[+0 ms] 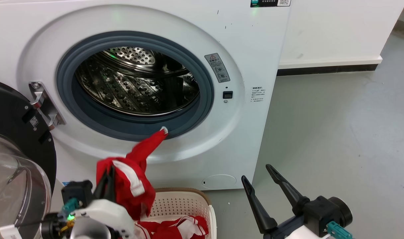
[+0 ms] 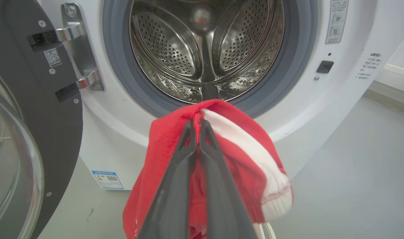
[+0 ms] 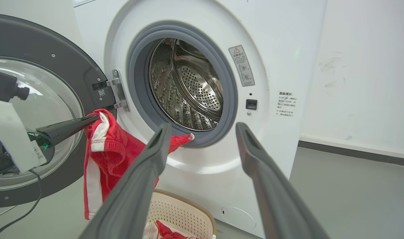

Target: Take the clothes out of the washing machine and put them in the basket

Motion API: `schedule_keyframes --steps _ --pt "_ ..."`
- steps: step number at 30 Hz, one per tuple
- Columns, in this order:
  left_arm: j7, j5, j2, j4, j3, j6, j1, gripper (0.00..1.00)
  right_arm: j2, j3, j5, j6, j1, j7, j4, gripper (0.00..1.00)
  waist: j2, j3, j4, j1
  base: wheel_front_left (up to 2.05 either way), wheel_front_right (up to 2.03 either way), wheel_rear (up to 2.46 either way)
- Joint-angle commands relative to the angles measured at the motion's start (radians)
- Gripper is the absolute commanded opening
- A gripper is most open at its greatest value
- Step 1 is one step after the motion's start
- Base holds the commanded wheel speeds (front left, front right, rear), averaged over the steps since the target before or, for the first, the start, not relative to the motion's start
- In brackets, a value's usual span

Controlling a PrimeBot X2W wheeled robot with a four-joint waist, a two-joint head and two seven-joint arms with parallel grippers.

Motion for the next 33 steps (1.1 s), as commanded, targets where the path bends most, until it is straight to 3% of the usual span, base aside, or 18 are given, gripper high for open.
schedule_keyframes --steps 1,7,14,22,33 --pt "0.016 -0.004 -0.009 -0.027 -0.008 0.012 0.037 0.00 0.001 0.002 -0.003 -0.001 0.014 -0.002 -0.005 1.00 -0.0001 0.000 0.002 0.0001 0.00 0.00 0.00" --pt "0.049 -0.030 -0.041 -0.037 -0.015 0.039 0.134 0.00 0.001 0.008 0.002 -0.001 0.005 -0.005 -0.012 1.00 -0.0001 0.031 -0.003 0.0001 0.00 0.00 0.00" --pt "0.004 -0.051 -0.078 0.061 -0.028 0.029 0.118 0.00 0.001 0.014 -0.005 -0.001 -0.041 -0.014 -0.012 1.00 -0.0001 0.117 -0.032 0.0001 0.00 0.00 0.00" --pt "-0.062 -0.058 -0.092 0.243 -0.024 0.011 -0.006 0.00 0.001 0.037 -0.022 -0.001 -0.107 -0.015 -0.011 1.00 -0.0001 0.234 -0.071 0.0001 0.00 0.00 0.00" --pt "-0.095 -0.086 -0.083 0.610 -0.010 -0.034 -0.223 0.00 0.001 0.067 -0.029 -0.001 -0.218 -0.038 -0.002 1.00 -0.0001 0.431 -0.115 0.0001 0.00 0.00 0.00"
